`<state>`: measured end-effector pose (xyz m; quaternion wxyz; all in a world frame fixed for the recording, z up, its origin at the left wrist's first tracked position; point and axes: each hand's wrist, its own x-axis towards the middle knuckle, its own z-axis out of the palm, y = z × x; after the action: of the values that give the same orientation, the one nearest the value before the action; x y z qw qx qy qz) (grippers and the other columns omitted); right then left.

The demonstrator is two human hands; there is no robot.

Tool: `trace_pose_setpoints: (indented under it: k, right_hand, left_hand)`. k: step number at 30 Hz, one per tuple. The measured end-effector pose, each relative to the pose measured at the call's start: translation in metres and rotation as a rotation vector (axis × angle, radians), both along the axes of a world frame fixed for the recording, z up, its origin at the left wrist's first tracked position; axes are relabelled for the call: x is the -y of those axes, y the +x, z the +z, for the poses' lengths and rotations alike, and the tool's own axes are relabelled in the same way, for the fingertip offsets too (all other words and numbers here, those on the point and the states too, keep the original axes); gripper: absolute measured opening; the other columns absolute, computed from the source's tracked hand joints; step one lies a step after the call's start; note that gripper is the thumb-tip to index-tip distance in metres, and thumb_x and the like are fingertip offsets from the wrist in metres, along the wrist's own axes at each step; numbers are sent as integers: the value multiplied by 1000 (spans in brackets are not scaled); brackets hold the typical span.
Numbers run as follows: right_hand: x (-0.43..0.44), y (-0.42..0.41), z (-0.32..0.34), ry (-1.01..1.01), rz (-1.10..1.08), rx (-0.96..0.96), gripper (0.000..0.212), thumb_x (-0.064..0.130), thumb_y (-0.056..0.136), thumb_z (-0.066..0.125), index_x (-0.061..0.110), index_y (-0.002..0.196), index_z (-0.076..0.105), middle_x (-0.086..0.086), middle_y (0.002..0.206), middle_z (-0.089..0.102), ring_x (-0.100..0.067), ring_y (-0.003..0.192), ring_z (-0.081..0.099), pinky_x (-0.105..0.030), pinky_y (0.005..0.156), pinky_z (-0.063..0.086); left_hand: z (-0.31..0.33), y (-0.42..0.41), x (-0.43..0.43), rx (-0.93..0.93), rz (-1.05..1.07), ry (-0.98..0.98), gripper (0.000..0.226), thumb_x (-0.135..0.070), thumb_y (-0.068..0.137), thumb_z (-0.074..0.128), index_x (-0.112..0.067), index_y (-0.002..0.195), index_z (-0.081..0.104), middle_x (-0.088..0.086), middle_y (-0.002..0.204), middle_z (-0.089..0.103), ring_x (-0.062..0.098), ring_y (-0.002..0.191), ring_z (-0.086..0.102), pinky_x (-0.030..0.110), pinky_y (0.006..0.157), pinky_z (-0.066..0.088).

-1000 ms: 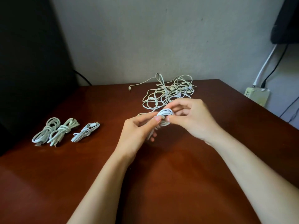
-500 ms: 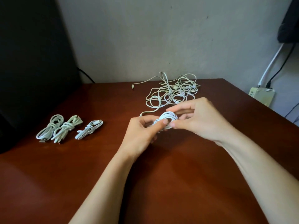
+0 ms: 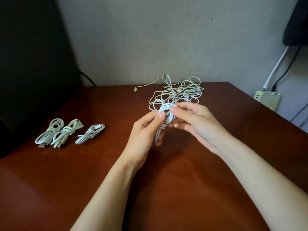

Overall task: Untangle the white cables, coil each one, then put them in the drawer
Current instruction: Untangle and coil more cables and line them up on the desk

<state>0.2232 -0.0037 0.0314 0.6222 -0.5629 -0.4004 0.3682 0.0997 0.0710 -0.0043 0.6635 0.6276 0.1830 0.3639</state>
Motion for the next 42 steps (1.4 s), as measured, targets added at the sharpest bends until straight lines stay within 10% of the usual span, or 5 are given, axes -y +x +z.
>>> trace_pose_setpoints:
  k: [42]
  right_hand:
    - [0,7,-4,30,106,-84,19,23,68,66,6,74,60,-2,62,54,-3,46,50,-12,43,43]
  left_hand:
    - [-2,2,1,-34,120,54,16,-17,91,62,-7,79,66,4,63,60,11,45,35,18,41,27]
